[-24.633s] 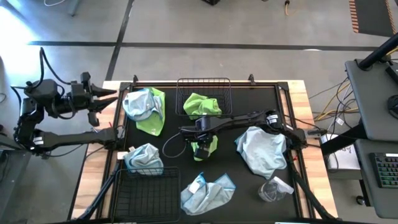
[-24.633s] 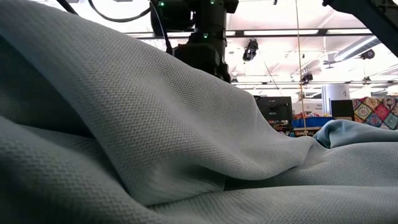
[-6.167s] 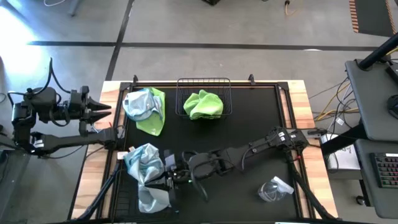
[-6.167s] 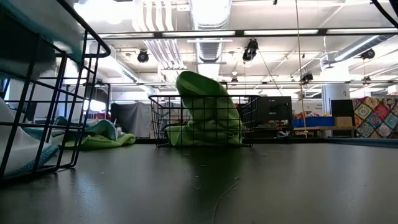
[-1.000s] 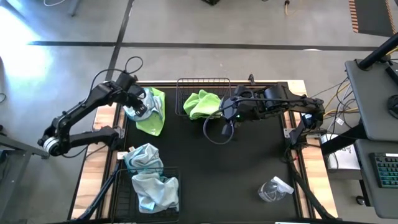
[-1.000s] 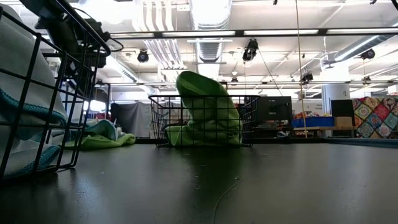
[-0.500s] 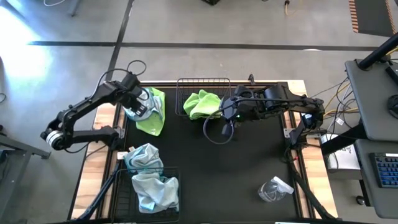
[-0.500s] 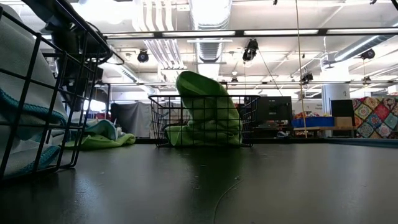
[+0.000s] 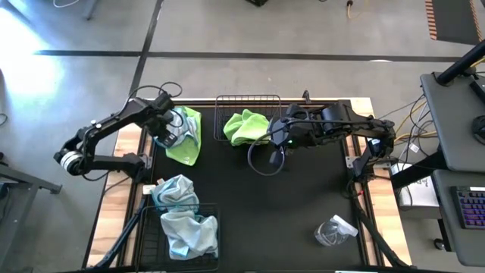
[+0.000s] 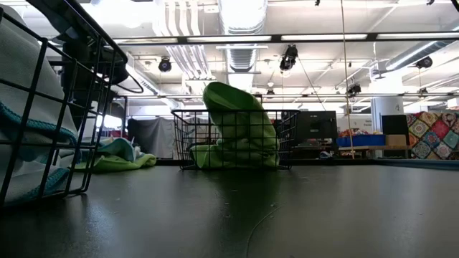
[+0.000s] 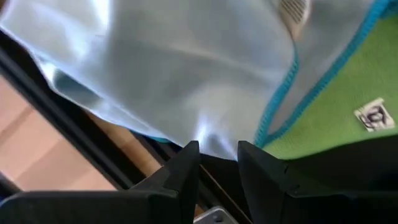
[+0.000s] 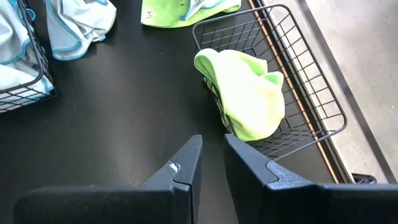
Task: Sort microfiber towel by color & place in baskets
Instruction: Put the blue microfiber towel into the bottom black wire basket
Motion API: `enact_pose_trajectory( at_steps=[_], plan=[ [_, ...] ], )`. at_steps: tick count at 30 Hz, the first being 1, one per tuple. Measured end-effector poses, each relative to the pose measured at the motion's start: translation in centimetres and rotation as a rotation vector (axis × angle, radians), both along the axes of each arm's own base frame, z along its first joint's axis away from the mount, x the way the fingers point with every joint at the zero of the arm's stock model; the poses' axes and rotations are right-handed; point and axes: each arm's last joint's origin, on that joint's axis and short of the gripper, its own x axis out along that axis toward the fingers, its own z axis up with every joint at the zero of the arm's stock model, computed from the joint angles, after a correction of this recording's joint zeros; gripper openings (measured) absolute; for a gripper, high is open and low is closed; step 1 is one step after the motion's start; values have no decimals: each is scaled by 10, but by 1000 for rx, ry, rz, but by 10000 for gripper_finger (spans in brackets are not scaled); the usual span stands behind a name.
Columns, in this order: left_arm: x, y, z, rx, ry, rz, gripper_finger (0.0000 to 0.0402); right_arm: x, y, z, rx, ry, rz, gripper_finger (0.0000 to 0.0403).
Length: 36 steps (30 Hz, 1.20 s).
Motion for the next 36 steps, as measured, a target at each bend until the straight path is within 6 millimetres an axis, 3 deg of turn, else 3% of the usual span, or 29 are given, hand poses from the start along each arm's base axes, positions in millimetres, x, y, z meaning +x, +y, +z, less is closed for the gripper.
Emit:
enact_pose_trajectory(
  at_steps=[11, 22, 36],
  plan=[
    [7, 7, -11, -73, -31, -34, 95, 0, 0, 0, 1, 0, -2, 59],
    [13, 15, -36, -149, 21, -50, 95, 0, 0, 0, 1, 0, -2, 59],
    [25, 29, -54, -115, 6, -3, 95, 0, 0, 0, 1, 0, -2, 59]
  ],
)
